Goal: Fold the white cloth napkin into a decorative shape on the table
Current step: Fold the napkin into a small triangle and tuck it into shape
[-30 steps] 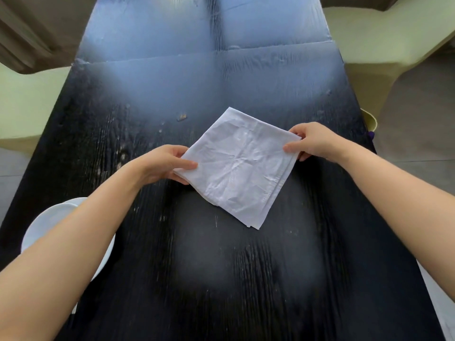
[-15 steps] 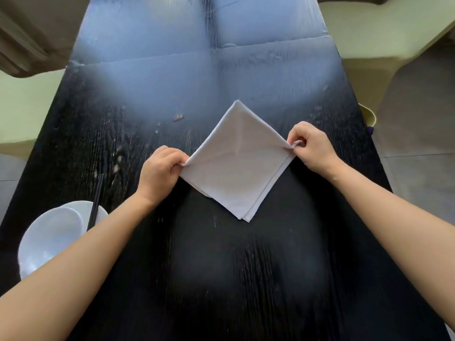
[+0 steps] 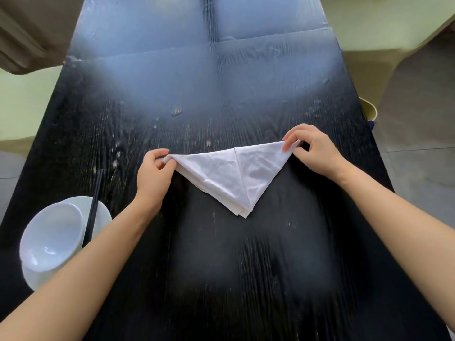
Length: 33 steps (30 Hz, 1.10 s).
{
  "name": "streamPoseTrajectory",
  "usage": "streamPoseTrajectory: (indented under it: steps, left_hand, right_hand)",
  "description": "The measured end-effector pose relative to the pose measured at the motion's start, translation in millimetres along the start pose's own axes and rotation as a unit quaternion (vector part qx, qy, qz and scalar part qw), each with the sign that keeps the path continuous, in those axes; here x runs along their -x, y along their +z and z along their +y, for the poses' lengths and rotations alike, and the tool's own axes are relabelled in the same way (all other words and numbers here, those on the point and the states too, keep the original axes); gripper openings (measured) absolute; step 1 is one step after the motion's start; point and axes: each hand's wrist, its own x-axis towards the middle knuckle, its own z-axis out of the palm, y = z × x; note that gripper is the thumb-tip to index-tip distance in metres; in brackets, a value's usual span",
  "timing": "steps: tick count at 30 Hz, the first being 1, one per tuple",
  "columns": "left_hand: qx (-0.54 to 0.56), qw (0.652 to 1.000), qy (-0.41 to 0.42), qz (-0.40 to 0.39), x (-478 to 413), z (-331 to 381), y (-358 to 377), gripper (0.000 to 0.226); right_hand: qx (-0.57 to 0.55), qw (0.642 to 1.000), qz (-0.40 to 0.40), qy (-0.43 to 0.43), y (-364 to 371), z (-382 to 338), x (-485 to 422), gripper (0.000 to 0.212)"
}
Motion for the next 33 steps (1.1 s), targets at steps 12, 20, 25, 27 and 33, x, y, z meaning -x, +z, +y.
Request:
streamPoseTrajectory:
  steps: [12,20,25,27,33]
  left_hand:
    - [0.463,0.81,-0.27,-0.238,88.0,13.8,26.8,0.045]
    - [0.569,0.747,-0.28,-0.2,102.9,33.3,40.6,0.024]
    - [0.464,0.796,-0.297,-0.252,150.0,19.5,53.8,0.041]
    - [0.428,0.825,-0.294,-0.222,158.7,17.8,55.7,0.039]
    - [0.354,0.881,-0.27,-0.16,165.5,29.4,64.9,0.02]
  right_hand:
    - [0.182,0.963,-0.068,-0.188,23.7,-30.5,75.9,0.051]
    - [0.037,0.99,-0.056,-0.12,30.5,-41.9,107.6,0.046]
    - [0.04,0.992,-0.046,-0.112,45.4,-44.5,123.8,0.049]
    - [0.044,0.993,-0.002,-0.112,46.2,-46.5,127.2,0.045]
    - [0.097,0.977,0.042,-0.186,51.7,-58.3,118.8,0.026]
